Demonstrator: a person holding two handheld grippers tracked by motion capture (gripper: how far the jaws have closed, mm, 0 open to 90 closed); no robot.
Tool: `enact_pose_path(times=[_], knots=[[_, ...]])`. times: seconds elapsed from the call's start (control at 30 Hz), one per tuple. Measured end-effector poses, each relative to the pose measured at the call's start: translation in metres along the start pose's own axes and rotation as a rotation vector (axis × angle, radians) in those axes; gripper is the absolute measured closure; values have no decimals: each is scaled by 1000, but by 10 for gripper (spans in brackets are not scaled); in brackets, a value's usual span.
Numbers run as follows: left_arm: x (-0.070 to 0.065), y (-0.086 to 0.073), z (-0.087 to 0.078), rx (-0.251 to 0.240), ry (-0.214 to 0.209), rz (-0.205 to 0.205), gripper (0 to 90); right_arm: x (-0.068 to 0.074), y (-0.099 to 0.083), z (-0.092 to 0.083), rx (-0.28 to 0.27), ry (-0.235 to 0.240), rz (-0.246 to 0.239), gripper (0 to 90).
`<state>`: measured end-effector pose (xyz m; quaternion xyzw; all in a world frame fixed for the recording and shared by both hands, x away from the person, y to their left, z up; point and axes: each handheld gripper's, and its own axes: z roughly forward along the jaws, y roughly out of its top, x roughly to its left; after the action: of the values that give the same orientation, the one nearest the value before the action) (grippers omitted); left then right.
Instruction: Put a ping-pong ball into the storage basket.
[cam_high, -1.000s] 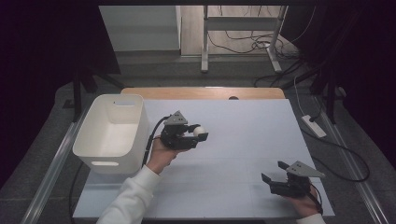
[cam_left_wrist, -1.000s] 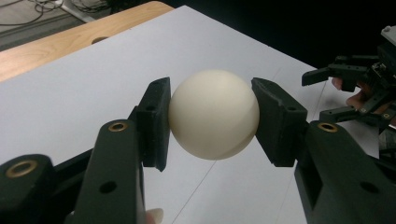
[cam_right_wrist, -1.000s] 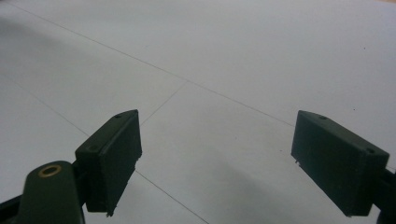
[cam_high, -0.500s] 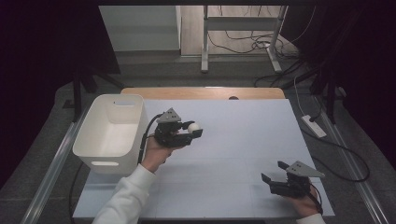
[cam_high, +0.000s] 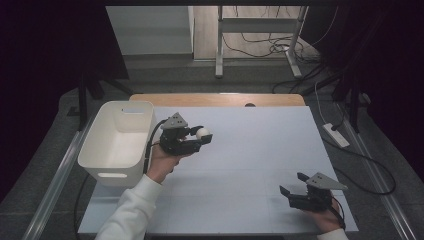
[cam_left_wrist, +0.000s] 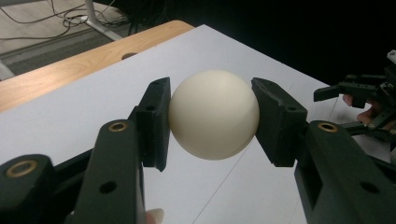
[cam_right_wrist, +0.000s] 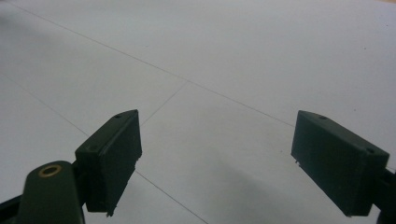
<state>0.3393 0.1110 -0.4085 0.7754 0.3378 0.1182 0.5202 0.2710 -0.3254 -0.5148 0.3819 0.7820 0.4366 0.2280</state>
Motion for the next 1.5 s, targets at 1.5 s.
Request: enact_pose_path(times=[1.5], knots=[[23,10,-37,-50,93,-29,505,0,1,0,-2,2,3,160]])
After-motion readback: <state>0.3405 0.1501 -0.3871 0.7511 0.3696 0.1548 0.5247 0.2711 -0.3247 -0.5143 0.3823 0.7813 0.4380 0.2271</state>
